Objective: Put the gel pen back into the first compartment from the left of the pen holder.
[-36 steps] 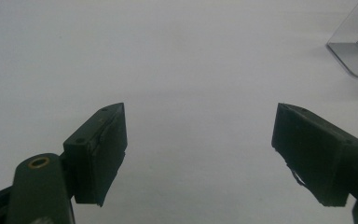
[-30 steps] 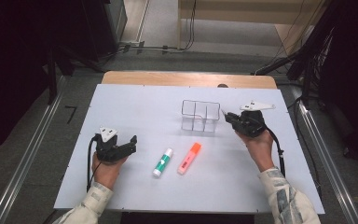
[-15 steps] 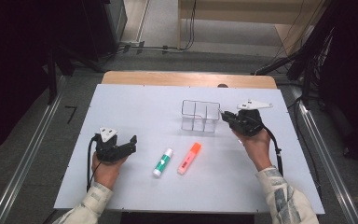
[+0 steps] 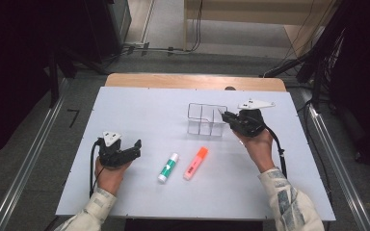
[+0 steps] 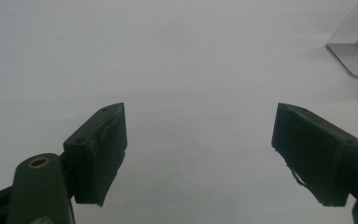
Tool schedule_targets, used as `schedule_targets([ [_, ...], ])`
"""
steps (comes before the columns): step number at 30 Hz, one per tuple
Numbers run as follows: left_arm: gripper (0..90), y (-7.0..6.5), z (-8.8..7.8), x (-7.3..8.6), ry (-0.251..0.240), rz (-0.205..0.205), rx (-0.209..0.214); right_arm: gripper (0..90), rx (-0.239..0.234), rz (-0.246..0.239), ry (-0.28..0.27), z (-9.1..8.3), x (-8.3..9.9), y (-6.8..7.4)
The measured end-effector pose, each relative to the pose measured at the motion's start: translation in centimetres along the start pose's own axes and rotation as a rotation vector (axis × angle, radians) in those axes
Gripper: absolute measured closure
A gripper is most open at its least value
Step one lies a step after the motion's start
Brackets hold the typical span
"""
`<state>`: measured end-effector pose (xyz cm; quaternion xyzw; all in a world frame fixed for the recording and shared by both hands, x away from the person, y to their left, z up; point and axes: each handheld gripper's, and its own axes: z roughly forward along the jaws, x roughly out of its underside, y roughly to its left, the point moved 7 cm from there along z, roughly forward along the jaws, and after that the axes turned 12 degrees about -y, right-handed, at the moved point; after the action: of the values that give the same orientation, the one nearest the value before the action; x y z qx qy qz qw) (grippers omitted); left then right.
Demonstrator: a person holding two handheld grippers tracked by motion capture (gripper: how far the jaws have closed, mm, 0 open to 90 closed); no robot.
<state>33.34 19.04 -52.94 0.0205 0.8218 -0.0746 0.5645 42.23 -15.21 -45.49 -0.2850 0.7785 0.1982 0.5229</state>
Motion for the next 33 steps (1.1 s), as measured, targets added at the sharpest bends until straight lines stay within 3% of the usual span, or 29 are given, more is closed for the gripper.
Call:
schedule_targets([
  [33,18.0,0.1,0.0,0.0,-0.003,-0.005,-0.001,78.9,-0.035,0.012,-0.014,5.9,-3.7,2.0],
])
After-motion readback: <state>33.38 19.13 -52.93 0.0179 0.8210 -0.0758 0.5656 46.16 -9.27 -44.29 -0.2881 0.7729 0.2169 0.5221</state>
